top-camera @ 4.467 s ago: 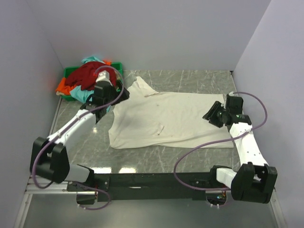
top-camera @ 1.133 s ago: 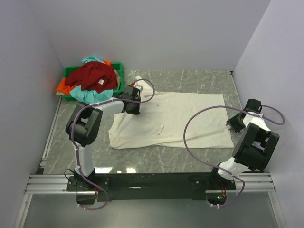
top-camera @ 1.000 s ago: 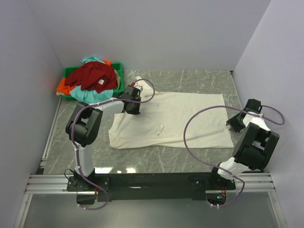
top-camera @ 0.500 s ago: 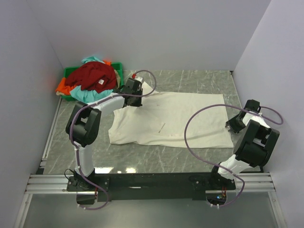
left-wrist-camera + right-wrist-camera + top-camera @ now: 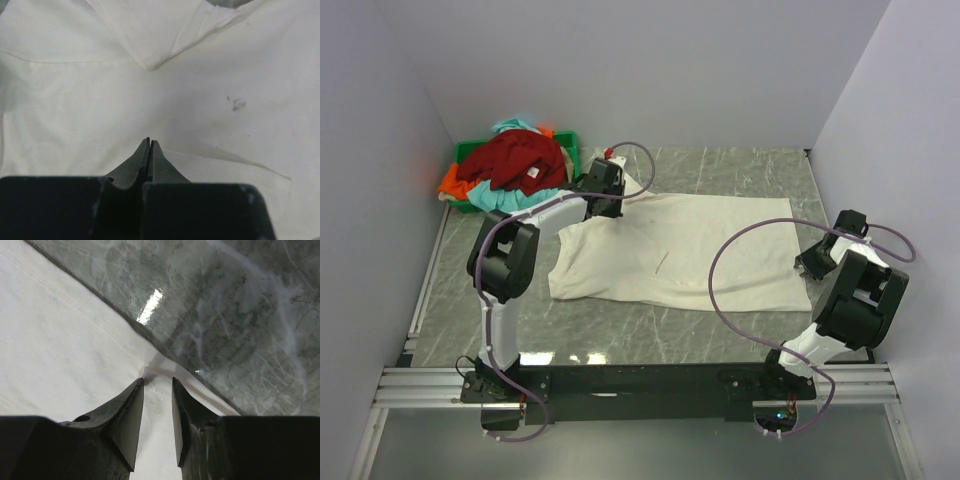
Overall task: Fold and stack the t-shirts
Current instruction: Fold the tshirt
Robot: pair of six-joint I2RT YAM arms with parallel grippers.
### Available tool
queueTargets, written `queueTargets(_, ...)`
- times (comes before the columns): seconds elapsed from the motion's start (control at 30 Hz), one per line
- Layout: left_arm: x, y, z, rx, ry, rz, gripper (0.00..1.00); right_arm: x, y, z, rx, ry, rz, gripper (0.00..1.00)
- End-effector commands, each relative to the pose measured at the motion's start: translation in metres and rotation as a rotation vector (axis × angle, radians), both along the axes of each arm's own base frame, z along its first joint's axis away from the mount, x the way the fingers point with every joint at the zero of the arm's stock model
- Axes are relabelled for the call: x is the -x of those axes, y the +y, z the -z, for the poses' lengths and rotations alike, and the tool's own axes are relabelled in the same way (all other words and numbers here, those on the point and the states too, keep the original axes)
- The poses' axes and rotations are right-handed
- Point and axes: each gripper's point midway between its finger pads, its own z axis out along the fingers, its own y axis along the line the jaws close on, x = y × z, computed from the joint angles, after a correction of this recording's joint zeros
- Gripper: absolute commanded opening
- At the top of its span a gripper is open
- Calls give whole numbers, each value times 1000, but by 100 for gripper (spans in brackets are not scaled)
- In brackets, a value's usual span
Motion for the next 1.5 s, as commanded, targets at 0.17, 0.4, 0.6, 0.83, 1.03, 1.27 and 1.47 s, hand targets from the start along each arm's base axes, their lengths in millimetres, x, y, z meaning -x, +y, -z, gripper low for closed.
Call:
queueTargets(0.17,-28,-4,-14,-60,-97,34,0,-15,-11,-5,39,-39,2,36)
queueTargets(0.4,-30,-6,-10,-60,-80,29,0,-21,-11,-2,37,-44,-16,37)
queueTargets(0.6,-30,-6,-5,-60,-72,24,0,-17,-9,6,37,-20,-25,28)
queueTargets(0.83,-32,-7,-8,-54,-81,14,0,-17,-9,0,43,-31,-27,15)
queueTargets(1.03,-35,-6,-8,-62,-89,11,0,-13,-12,-15,77,-37,-11,8)
queueTargets(1.27,-38,-4,-14,-64,-112,-3,0,-10,-19,-31,115,-29,12,5)
queueTargets(1.47,-42,-3,-21,-64,-139,-14,1,-1,-24,-32,147,2,30,5)
